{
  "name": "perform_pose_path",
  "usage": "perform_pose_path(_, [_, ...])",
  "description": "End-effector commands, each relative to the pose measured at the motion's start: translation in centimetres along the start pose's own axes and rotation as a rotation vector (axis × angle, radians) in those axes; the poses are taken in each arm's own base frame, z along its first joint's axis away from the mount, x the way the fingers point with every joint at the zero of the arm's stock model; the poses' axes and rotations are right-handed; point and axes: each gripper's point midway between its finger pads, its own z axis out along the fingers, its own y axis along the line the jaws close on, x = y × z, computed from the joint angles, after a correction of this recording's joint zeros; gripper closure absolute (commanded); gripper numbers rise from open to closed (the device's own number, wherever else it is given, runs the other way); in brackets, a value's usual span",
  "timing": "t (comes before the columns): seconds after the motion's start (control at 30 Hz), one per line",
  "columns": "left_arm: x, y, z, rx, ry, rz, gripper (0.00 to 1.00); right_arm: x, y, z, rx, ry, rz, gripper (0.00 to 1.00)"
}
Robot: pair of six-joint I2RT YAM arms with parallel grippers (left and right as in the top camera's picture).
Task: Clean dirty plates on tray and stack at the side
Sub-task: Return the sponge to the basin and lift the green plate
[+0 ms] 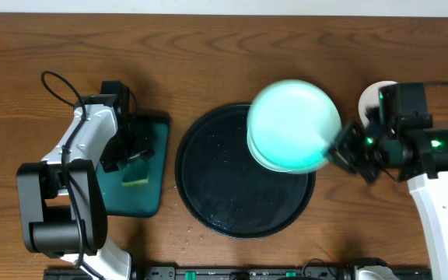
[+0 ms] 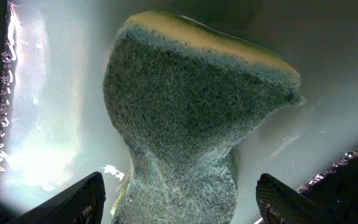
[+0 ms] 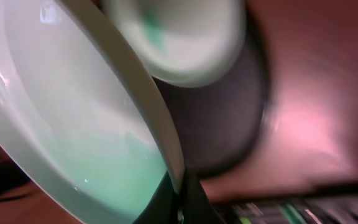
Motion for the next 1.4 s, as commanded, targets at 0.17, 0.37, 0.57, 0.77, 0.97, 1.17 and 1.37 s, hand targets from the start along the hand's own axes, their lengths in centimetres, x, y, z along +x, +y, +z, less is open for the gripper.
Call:
perform_pose_path(0.17, [-0.3, 0.0, -0.3, 0.001, -0.007, 0.002, 0.21, 4.3, -3.8, -0.8, 0.126, 0.214, -0.162, 0.99])
perform_pose_path(0.37, [-0.2, 0.0, -0.3, 0.001, -0.005, 0.002, 0.22, 9.0, 0.0, -1.8, -0.15, 0.424, -0.346, 0.99])
perform_pose_path(0.57, [-0.5, -1.2, -0.8, 0.074, -0.018, 0.003, 0.21, 5.2, 1.4, 0.4, -0.081, 0.201, -0.516, 0.98])
perform_pose_path(0.77, [-1.9, -1.7, -4.2, 0.125, -0.147, 0.004, 0.21, 0.6, 3.1, 1.9, 0.021, -0.046, -0.51, 0.98])
perform_pose_path(0.97, [-3.0, -0.4, -9.1, 0.163, -0.253, -0.043, 0.21, 0.5, 4.4, 5.8, 0.048, 0.043, -0.494, 0.98])
perform_pose_path(1.17, [-3.8, 3.4, -11.5, 0.159, -0.26, -0.164, 0.21, 1.2, 7.1, 11.2, 0.019, 0.139, -0.56, 0.98])
perform_pose_path(1.37, [-4.0, 8.9, -11.3, 0.194, -0.226, -0.399, 0.21, 1.6, 12.0, 14.2, -0.077, 0.126, -0.651, 0.98])
